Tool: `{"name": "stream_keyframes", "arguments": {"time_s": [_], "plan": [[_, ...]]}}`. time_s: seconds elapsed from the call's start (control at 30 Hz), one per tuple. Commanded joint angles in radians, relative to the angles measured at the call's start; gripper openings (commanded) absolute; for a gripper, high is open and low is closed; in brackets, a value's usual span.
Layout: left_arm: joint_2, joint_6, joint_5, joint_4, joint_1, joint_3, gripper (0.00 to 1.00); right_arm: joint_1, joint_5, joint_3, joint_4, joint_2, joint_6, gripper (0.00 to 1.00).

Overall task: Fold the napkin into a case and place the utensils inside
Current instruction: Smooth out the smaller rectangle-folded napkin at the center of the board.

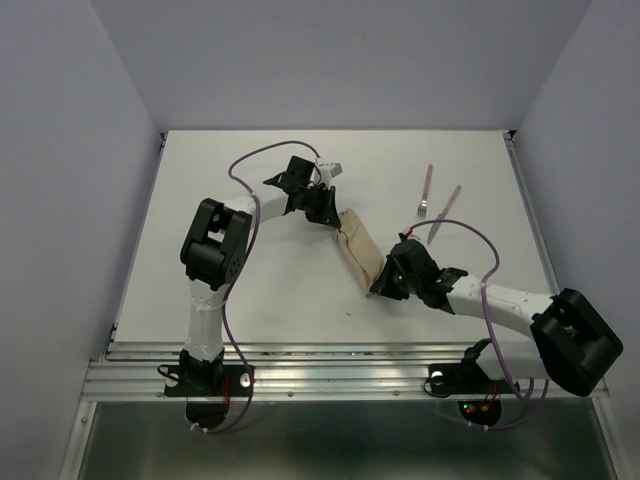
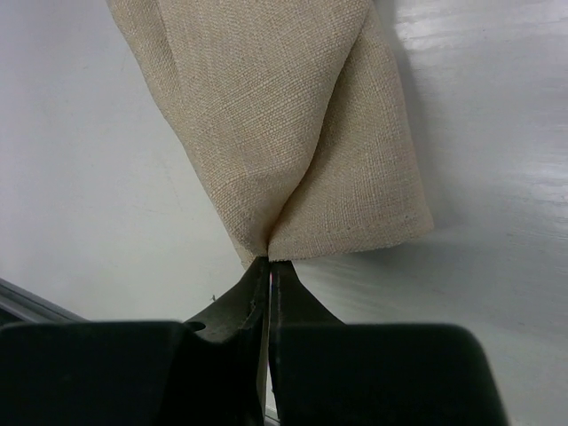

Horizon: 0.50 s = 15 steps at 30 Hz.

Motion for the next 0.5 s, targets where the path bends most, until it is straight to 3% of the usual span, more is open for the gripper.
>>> {"name": "stream_keyframes", "arguments": {"time_s": [0.0, 0.27, 0.4, 0.47], "plan": [[-0.035, 0.017, 0.021, 0.012, 0.006, 0.003, 0.00, 0.007, 0.075, 0.045, -0.041, -0.044, -0.022, 0.01], [-0.034, 0.017, 0.021, 0.010, 0.010, 0.006, 0.00, 0.007, 0.100, 0.050, -0.089, -0.087, -0.031, 0.01], [-0.032, 0.020, 0.021, 0.007, 0.010, 0.008, 0.00, 0.007, 0.099, 0.059, -0.101, -0.098, -0.039, 0.07], [-0.032, 0.020, 0.021, 0.007, 0.010, 0.008, 0.00, 0.007, 0.100, 0.061, -0.107, -0.103, -0.042, 0.02]]}}
